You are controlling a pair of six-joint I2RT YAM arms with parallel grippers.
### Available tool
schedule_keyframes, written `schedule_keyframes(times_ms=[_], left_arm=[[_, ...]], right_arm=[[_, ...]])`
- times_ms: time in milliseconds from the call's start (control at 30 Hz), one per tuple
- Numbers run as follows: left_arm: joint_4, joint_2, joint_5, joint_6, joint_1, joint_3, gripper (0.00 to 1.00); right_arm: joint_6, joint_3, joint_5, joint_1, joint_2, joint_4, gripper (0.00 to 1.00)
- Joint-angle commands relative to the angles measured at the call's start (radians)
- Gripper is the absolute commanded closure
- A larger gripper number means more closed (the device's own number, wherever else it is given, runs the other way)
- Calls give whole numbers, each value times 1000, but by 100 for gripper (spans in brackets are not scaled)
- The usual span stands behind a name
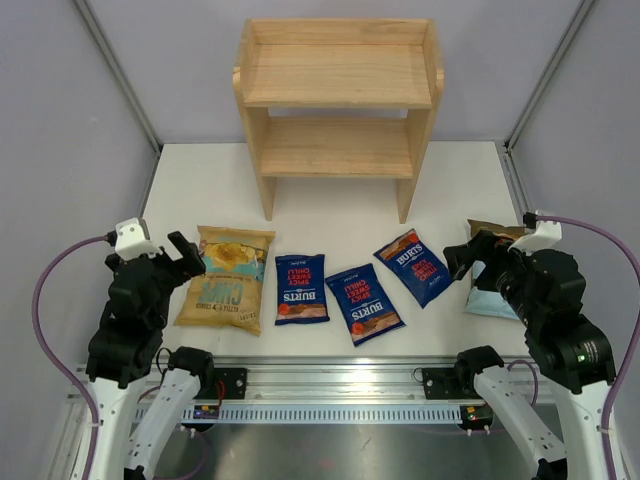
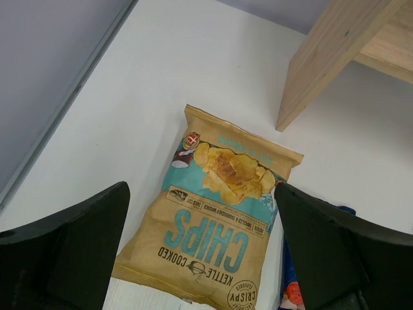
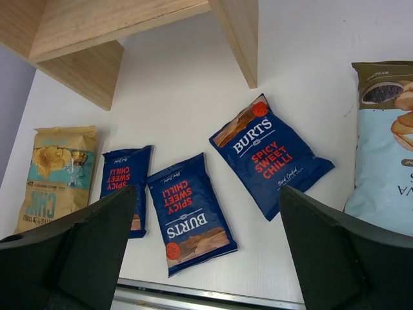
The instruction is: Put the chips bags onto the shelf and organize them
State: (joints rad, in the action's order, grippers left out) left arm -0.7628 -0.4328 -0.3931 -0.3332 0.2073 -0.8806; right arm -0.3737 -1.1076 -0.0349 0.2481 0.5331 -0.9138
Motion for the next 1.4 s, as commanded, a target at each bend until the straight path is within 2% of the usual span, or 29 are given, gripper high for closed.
schedule_keyframes(times_ms=[0, 167, 267, 433, 567, 667, 700, 733, 767, 800, 867, 933, 1000, 1100, 1200, 1300, 1367], left_arm=[[54, -18, 23, 5, -6, 2, 1], [30, -72, 31, 5, -6, -53, 1], [-6, -136, 71, -12, -6, -118, 1], [95, -274, 307, 39, -6, -146, 1], [177, -423, 387, 59, -23, -181, 1], [232, -570, 506, 68, -106, -233, 1], [267, -607, 529, 66, -165, -253, 1], [286, -686, 633, 66, -240, -261, 1], [304, -687, 676, 63, -241, -270, 1], [359, -755, 706, 60, -306, -265, 1], [410, -811, 776, 57, -359, -251, 1], [471, -885, 926, 48, -449, -220, 1], [579, -911, 957, 46, -506, -161, 1], [647, -949, 987, 72, -546, -66, 1], [605, -1030, 1013, 134, -562, -23, 1], [532, -1109, 959, 186, -574, -40, 1], [546, -1112, 1028, 178, -612, -31, 1]], right_arm=[[-8, 12, 30, 5, -13, 56, 1], [-14, 22, 32, 5, -31, 76, 1], [-28, 48, 99, 5, -44, 110, 0], [-59, 161, 223, 5, -125, 255, 0], [-76, 201, 289, 5, -148, 320, 1], [-111, 239, 355, 5, -147, 380, 1], [-122, 253, 397, 6, -142, 392, 1], [-126, 259, 435, 5, -131, 410, 1], [-126, 259, 435, 5, -131, 414, 0], [-128, 264, 464, 5, -122, 418, 1], [-119, 267, 496, 5, -113, 429, 1], [-110, 273, 536, 5, -99, 431, 0], [-103, 284, 573, 5, -96, 429, 0], [-126, 316, 619, 5, -105, 470, 1], [-125, 331, 652, 5, -101, 513, 1], [-110, 330, 642, 5, -87, 517, 0], [-105, 324, 653, 5, -78, 515, 1]])
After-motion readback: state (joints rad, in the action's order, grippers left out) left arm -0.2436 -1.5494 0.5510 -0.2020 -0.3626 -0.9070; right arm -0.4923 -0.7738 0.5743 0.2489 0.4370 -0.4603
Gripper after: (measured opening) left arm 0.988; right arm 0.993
